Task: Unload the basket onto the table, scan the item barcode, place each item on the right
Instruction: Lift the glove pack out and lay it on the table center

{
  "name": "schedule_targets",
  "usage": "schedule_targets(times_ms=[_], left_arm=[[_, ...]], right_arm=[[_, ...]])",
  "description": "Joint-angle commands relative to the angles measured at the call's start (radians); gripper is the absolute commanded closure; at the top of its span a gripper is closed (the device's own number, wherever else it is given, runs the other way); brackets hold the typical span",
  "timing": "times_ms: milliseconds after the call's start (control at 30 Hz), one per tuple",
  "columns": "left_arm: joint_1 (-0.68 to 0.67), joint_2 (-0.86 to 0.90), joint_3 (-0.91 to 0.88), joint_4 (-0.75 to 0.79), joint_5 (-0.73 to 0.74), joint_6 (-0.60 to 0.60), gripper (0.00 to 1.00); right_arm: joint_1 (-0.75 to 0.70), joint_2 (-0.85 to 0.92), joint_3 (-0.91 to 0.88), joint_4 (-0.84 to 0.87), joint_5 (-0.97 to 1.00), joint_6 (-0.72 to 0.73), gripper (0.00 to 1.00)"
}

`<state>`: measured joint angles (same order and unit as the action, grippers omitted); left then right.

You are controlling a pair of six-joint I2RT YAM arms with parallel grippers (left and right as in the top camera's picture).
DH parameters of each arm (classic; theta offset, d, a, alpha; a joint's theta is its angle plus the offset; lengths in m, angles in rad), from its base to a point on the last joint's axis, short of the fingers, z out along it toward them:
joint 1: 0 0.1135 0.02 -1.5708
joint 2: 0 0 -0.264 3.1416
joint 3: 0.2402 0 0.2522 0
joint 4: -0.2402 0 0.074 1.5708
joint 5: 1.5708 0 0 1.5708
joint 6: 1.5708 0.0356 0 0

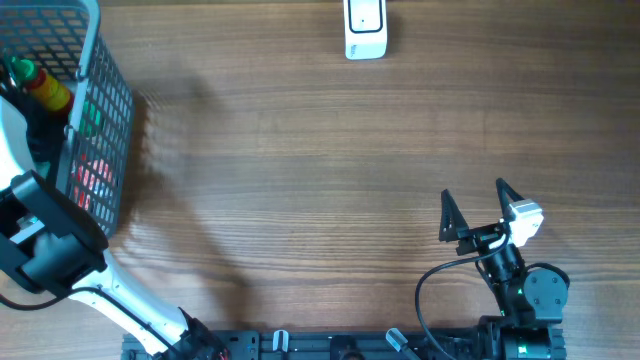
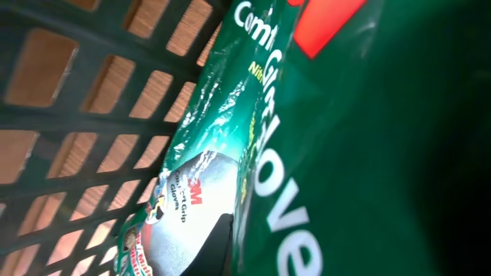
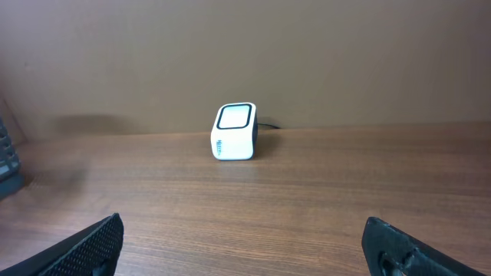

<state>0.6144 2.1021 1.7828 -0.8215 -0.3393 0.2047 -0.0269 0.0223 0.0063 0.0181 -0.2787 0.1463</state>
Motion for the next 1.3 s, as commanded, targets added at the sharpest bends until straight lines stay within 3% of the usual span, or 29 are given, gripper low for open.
schedule_targets(times_ms=[0, 500, 800, 967, 1067, 1267], left_arm=[[0.006, -0.016, 0.011, -0.005, -0.074, -0.004, 0.96], [0.005, -0.363, 0.011, -0.104, -0.059, -0.117, 0.96], [0.005, -0.632, 0.011, -0.124, 0.185, -0.173, 0.96], [0.005, -0.747, 0.011, -0.174, 0.403, -0.318, 0.96], [0.002, -0.789, 0.011, -0.245, 0.418, -0.424, 0.96], [-0.093, -0.838, 0.011, -0.314, 0.494, -0.457, 0.96]], right_arm=[[0.008, -0.005, -0.001, 0.003, 0.016, 0.011, 0.0], [0.008, -0.005, -0.001, 0.003, 0.016, 0.011, 0.0], [0.008, -0.005, -0.001, 0.003, 0.016, 0.011, 0.0], [0.008, -0.005, -0.001, 0.003, 0.016, 0.011, 0.0], [0.008, -0.005, -0.001, 0.003, 0.016, 0.011, 0.0], [0.008, -0.005, -0.001, 0.003, 0.016, 0.011, 0.0]])
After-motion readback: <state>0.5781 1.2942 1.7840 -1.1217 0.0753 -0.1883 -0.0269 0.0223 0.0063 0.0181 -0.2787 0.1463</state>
